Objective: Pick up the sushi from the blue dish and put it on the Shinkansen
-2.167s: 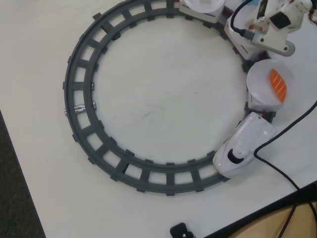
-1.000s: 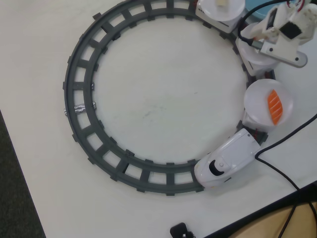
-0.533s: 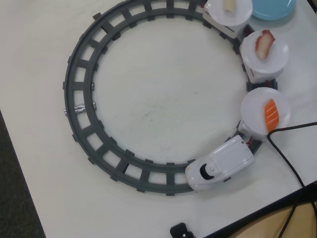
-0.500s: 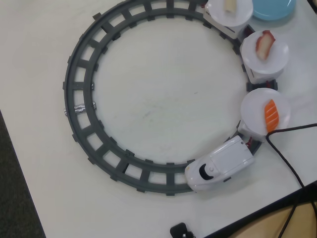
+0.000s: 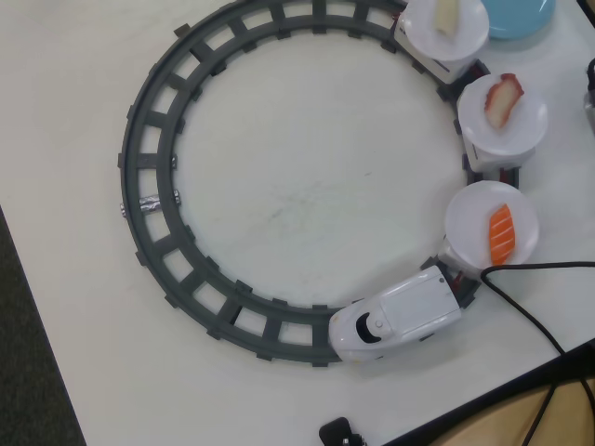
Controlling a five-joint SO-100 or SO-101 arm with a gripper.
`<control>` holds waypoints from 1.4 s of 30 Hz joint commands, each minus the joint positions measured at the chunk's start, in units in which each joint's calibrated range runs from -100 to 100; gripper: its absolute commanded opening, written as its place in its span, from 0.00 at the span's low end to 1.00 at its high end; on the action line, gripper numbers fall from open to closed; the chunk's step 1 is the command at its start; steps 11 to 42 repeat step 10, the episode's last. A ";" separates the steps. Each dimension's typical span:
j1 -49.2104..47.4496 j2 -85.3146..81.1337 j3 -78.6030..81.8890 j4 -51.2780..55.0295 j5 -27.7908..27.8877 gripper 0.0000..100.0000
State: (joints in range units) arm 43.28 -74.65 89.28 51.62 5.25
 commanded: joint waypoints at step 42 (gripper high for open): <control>1.08 -24.18 4.79 11.84 -0.06 0.20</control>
